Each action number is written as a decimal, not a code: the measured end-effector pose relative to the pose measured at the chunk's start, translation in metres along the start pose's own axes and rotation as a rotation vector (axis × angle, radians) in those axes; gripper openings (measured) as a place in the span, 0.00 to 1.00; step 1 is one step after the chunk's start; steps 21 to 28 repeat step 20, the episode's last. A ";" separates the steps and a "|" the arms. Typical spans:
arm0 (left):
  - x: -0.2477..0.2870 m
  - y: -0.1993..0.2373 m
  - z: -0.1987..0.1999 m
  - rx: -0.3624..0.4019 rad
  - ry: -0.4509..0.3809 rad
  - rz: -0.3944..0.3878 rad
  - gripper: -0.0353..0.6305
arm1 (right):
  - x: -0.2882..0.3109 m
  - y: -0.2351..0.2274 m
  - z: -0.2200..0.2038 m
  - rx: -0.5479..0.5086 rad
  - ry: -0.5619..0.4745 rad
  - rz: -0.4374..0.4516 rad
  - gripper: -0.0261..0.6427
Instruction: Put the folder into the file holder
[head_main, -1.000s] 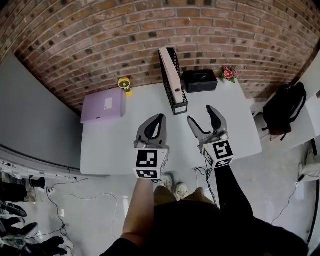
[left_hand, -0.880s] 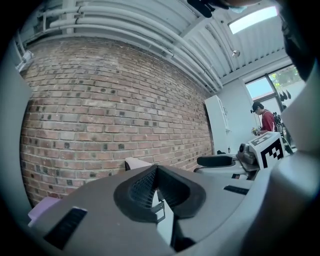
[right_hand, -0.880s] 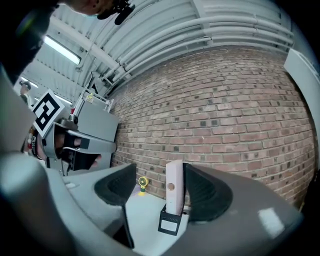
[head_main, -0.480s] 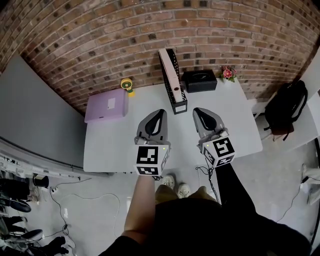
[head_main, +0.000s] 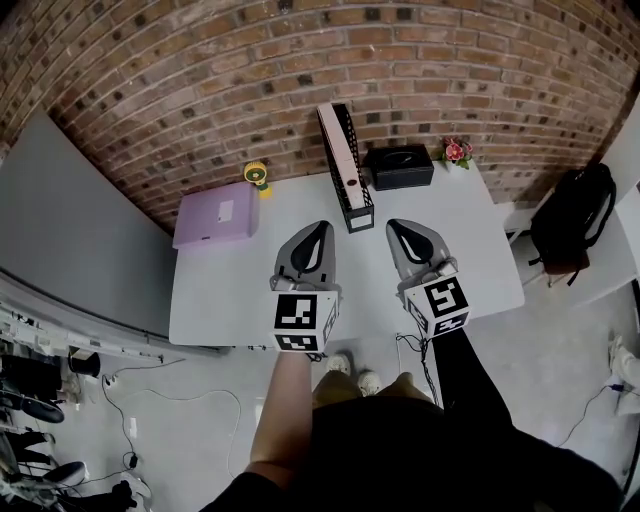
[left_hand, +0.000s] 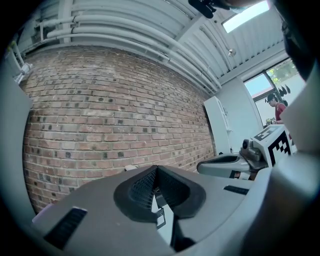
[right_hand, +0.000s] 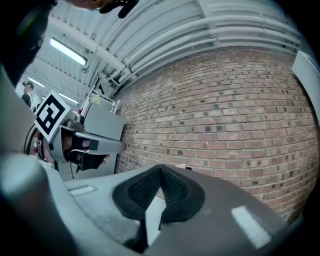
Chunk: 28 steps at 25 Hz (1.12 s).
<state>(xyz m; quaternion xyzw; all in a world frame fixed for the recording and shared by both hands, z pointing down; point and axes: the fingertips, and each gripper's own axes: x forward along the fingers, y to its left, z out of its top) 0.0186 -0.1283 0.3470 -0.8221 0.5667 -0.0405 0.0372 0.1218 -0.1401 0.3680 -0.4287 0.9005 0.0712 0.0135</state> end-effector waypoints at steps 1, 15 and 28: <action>0.000 -0.002 0.000 0.002 0.001 -0.002 0.07 | -0.001 -0.001 0.000 0.002 -0.001 -0.001 0.04; 0.008 -0.008 0.001 0.006 0.003 -0.020 0.07 | -0.004 -0.007 -0.001 0.019 -0.004 -0.012 0.04; 0.011 -0.010 0.000 0.006 0.005 -0.024 0.07 | -0.004 -0.010 -0.003 0.019 0.000 -0.012 0.04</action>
